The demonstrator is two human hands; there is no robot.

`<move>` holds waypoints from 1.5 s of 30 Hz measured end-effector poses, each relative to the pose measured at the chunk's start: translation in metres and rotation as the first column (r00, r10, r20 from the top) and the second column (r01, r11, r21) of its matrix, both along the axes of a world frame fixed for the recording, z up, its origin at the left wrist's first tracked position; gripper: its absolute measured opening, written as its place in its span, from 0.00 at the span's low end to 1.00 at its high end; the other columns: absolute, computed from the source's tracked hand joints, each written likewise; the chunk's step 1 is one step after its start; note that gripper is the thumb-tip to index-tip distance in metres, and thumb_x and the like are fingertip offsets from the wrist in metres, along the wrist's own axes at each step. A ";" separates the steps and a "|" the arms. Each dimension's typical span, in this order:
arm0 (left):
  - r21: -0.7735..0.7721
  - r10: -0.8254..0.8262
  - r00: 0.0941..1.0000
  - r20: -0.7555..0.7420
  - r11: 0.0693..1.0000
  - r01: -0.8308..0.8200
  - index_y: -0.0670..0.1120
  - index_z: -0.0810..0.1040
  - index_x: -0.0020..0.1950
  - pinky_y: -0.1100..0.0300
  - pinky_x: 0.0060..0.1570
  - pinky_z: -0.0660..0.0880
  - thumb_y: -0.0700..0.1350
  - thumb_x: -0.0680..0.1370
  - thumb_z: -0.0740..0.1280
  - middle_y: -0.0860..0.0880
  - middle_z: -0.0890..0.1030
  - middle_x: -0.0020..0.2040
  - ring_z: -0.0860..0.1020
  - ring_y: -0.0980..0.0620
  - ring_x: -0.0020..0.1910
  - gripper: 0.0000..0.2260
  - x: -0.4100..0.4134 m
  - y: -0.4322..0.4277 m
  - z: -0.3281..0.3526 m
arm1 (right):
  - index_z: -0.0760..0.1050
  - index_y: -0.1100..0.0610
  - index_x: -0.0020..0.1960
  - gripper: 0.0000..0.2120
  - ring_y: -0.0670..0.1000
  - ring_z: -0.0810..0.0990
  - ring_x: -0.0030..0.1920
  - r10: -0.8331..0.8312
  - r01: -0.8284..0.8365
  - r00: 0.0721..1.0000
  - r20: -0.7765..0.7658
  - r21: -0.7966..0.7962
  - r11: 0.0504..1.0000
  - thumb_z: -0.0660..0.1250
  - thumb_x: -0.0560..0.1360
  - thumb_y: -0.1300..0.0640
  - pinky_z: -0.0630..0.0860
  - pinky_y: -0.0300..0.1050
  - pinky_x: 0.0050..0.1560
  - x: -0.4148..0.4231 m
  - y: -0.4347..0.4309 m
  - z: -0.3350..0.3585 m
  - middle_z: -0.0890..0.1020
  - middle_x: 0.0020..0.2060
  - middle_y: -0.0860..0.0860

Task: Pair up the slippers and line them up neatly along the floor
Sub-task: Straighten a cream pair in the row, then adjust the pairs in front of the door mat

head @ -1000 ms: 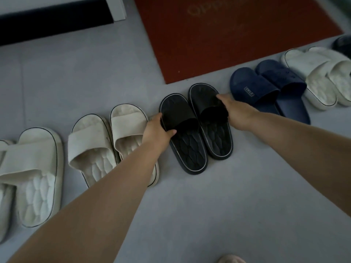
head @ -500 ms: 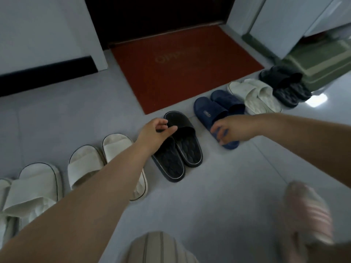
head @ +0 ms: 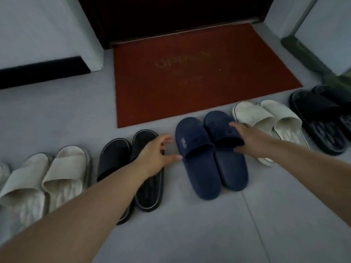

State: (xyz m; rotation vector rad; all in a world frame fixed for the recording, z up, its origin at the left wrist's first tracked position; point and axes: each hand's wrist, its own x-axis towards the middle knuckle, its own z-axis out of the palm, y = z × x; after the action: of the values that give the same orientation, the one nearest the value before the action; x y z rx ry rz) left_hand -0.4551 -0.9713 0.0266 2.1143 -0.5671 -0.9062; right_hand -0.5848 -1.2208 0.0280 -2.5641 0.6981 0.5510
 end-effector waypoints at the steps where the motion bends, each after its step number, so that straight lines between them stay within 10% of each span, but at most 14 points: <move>1: -0.021 0.026 1.000 -0.011 0.999 -0.026 0.50 0.65 0.70 0.61 0.60 0.67 0.46 0.67 0.75 0.52 0.71 0.67 0.69 0.57 0.61 0.34 -0.003 -0.021 -0.005 | 0.48 0.54 0.76 0.44 0.59 0.69 0.67 0.052 -0.051 0.998 -0.029 0.040 0.998 0.72 0.69 0.58 0.70 0.49 0.61 0.007 -0.018 -0.005 0.65 0.72 0.57; 12: 0.224 0.201 0.979 -0.033 0.956 -0.189 0.50 0.51 0.76 0.66 0.59 0.60 0.38 0.73 0.68 0.47 0.61 0.75 0.63 0.50 0.73 0.37 -0.035 -0.085 -0.030 | 0.42 0.48 0.76 0.54 0.54 0.64 0.71 0.204 -0.211 0.977 0.061 0.374 0.903 0.76 0.64 0.60 0.68 0.49 0.66 0.035 -0.064 -0.053 0.59 0.75 0.50; 28: 0.016 0.378 0.925 -0.045 0.926 -0.377 0.49 0.61 0.73 0.62 0.64 0.62 0.42 0.70 0.73 0.51 0.67 0.72 0.65 0.54 0.71 0.35 -0.049 -0.092 -0.026 | 0.56 0.53 0.74 0.44 0.52 0.65 0.70 0.079 -0.203 0.943 0.322 0.373 0.905 0.76 0.65 0.56 0.64 0.42 0.67 -0.004 -0.071 -0.045 0.63 0.72 0.53; 34: -0.086 0.141 0.990 0.018 0.987 -0.139 0.52 0.65 0.70 0.69 0.60 0.62 0.46 0.71 0.72 0.57 0.71 0.67 0.66 0.63 0.65 0.29 -0.081 -0.177 -0.014 | 0.75 0.56 0.57 0.19 0.59 0.73 0.59 -0.166 0.109 0.851 0.498 0.142 0.984 0.70 0.67 0.64 0.71 0.51 0.60 -0.071 -0.127 -0.042 0.75 0.57 0.56; 39: -0.008 -0.048 0.990 0.130 0.999 0.050 0.51 0.64 0.71 0.66 0.63 0.59 0.45 0.72 0.70 0.51 0.67 0.72 0.64 0.53 0.71 0.29 -0.086 -0.247 -0.032 | 0.60 0.55 0.71 0.30 0.63 0.64 0.68 -0.460 0.454 0.843 0.279 0.091 0.886 0.67 0.72 0.61 0.63 0.55 0.67 -0.095 -0.191 -0.042 0.63 0.69 0.60; 45: 0.229 -0.184 0.969 0.164 0.963 0.145 0.48 0.54 0.75 0.53 0.73 0.60 0.46 0.76 0.65 0.47 0.58 0.76 0.61 0.45 0.73 0.32 -0.065 -0.303 -0.053 | 0.53 0.51 0.75 0.29 0.61 0.73 0.64 -0.373 0.364 0.922 0.101 0.097 0.926 0.60 0.77 0.57 0.70 0.48 0.59 -0.078 -0.213 -0.064 0.72 0.67 0.58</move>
State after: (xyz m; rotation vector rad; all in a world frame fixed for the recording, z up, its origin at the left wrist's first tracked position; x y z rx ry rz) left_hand -0.5199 -1.2740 -0.0262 2.3917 -0.7804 -0.9036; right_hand -0.6626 -1.4339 -0.0363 -2.2906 1.0636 0.2916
